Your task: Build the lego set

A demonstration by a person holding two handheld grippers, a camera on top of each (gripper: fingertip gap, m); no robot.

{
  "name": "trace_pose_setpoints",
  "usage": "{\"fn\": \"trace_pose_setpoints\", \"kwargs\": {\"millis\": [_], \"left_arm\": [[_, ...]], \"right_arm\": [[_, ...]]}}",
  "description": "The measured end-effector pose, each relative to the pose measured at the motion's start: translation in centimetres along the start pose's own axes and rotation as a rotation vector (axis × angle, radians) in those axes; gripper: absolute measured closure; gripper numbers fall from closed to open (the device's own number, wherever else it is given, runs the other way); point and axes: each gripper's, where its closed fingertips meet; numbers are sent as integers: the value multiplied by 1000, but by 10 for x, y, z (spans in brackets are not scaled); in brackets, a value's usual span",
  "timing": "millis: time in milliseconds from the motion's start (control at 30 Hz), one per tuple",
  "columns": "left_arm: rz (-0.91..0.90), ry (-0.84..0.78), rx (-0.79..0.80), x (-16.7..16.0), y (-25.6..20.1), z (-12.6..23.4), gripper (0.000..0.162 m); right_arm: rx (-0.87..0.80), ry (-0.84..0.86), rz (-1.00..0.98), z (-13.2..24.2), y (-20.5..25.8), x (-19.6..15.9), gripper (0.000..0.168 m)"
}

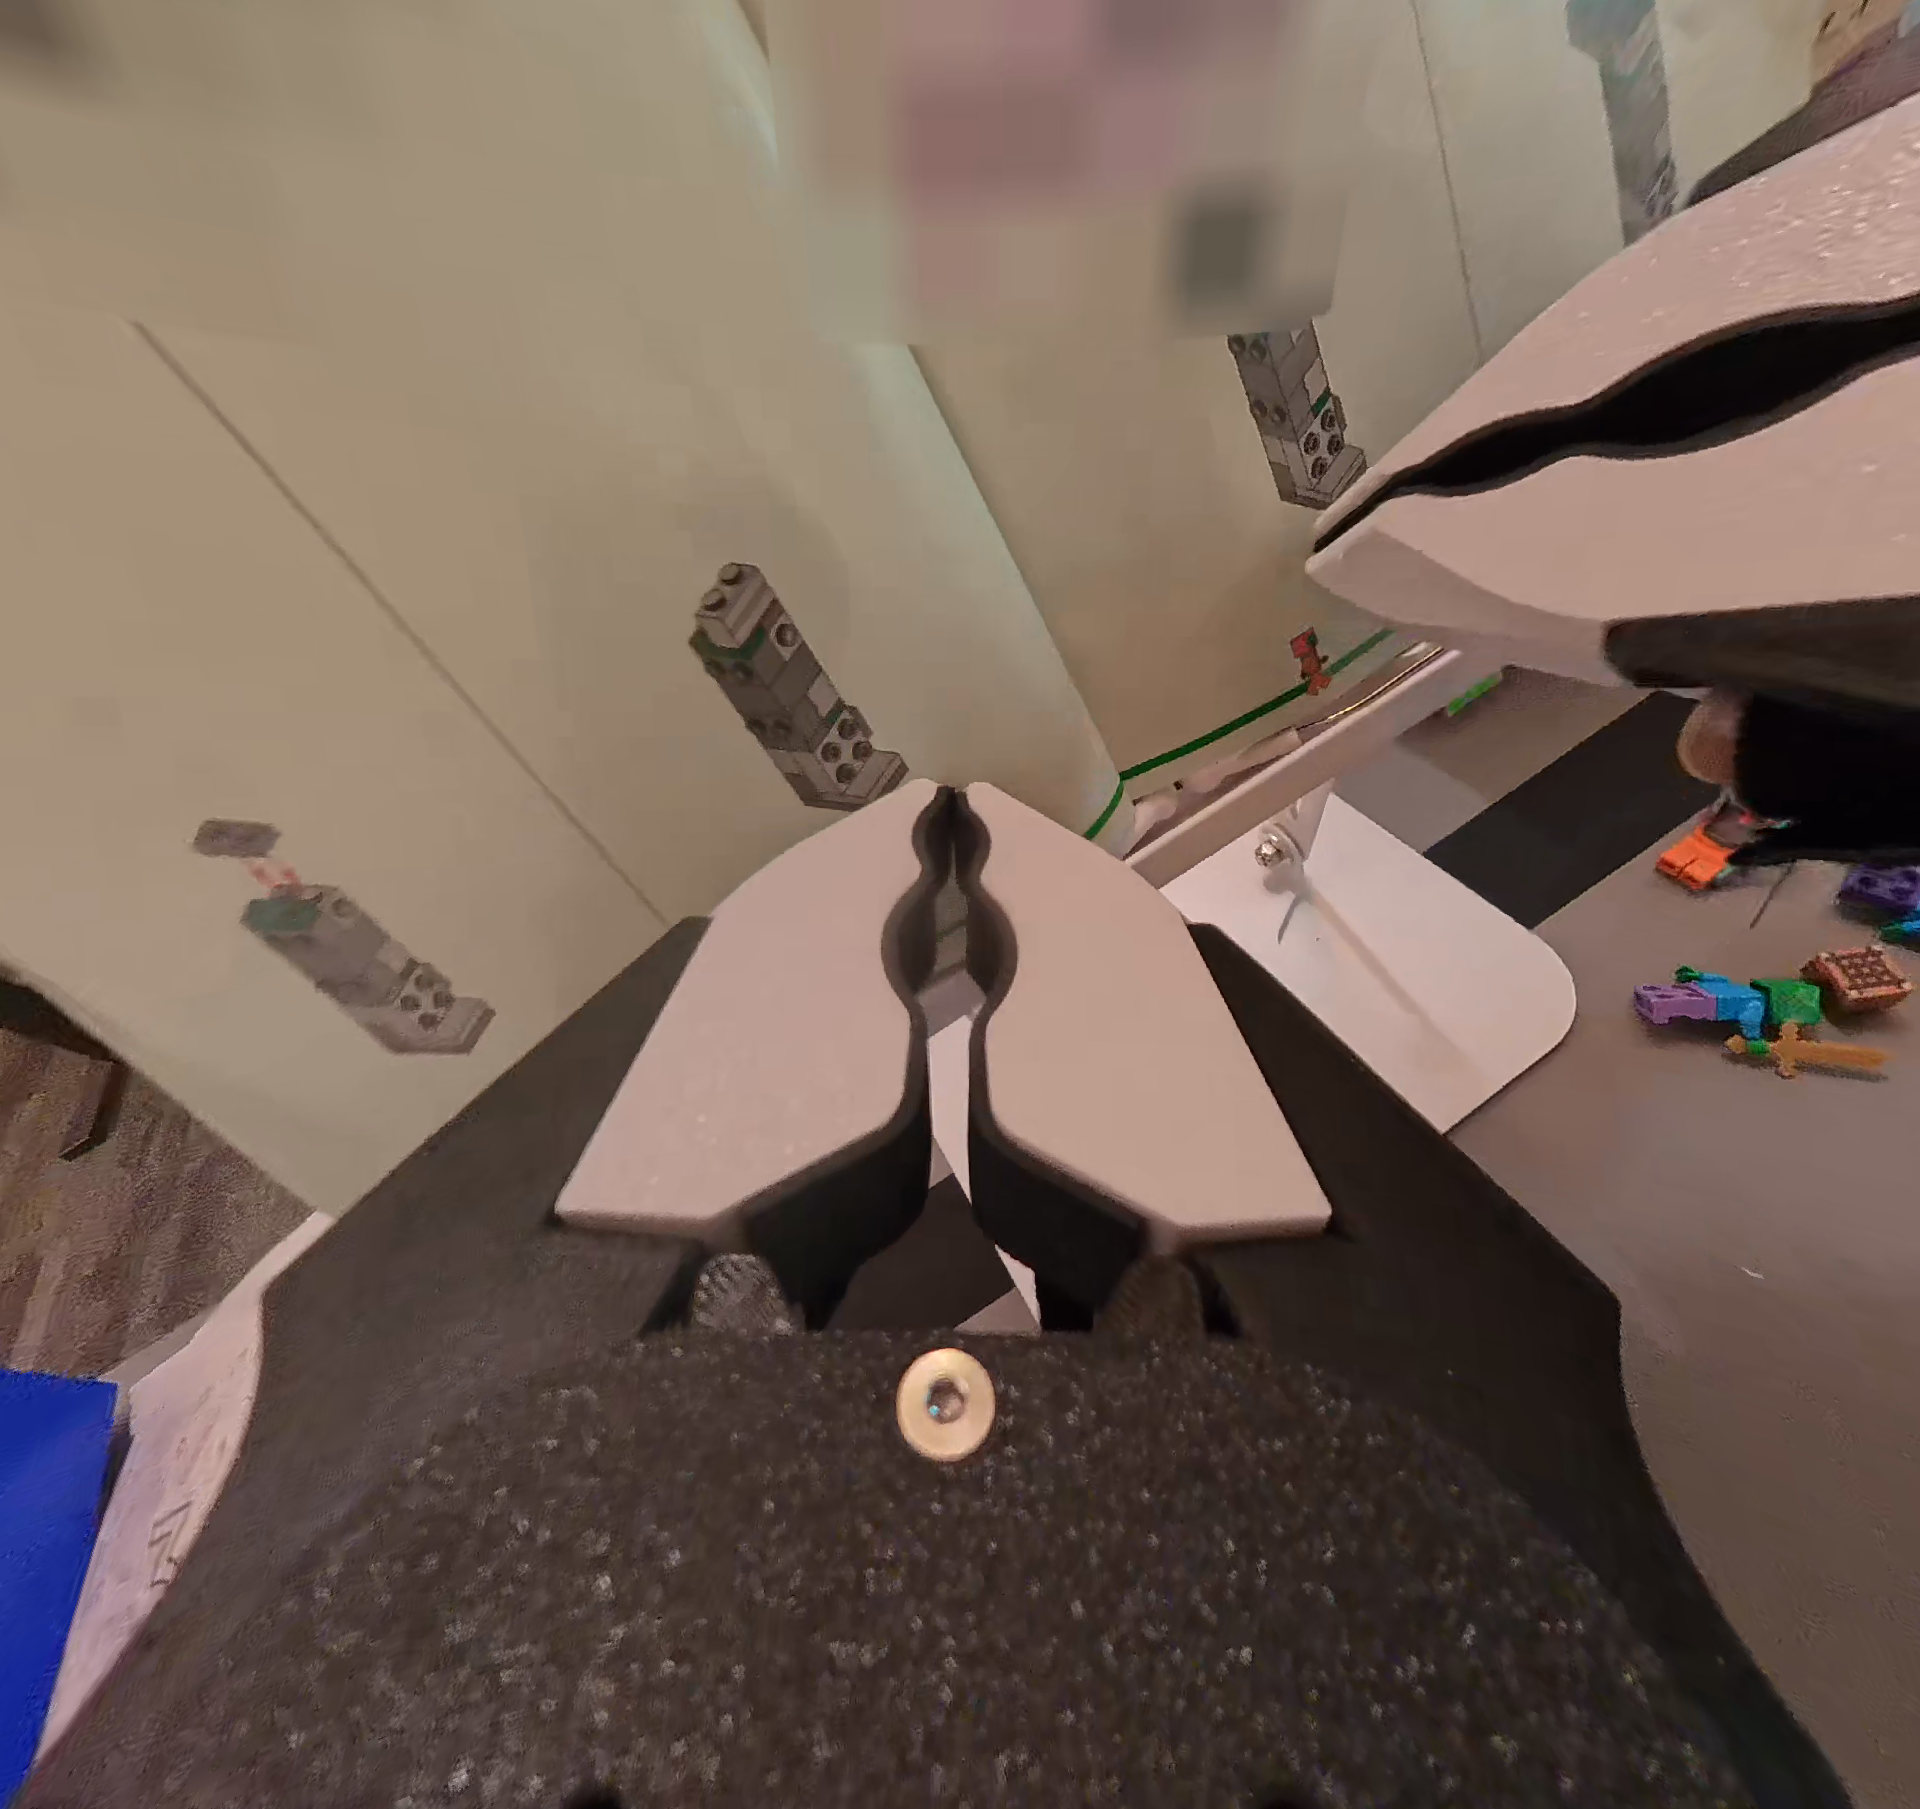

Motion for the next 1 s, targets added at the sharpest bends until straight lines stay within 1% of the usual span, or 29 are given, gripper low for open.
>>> {"fn": "trace_pose_setpoints", "kwargs": {"millis": [133, 333, 467, 600, 733, 867, 1000], "left_arm": [[28, -64, 42, 0, -1, 18, 162], [90, -157, 109, -11, 0, 49, 162], [154, -224, 140, -19, 0, 73, 162], [223, -300, 165, -23, 3, 97, 162], [251, -343, 199, -29, 10, 114, 162], [245, -327, 234, -42, 23, 118, 162], [268, -315, 240, -56, 33, 115, 162]], "right_arm": [[-20, -90, -65, 25, -2, 7, 168], [-69, -221, -197, 74, -2, 11, 168], [-100, -278, -278, 104, 1, 8, 168], [-120, -309, -352, 125, 5, 2, 168], [-146, -357, -405, 135, 8, -9, 168], [-152, -368, -344, 129, 12, -17, 168], [-70, -384, -390, 123, 20, -24, 168]]}}
Point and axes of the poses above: each gripper's, where its closed fingertips meet, z back along the fingers, x out of its top, y = z × x across the jaws, and after that the axes turned 8 degrees about -x, right-handed
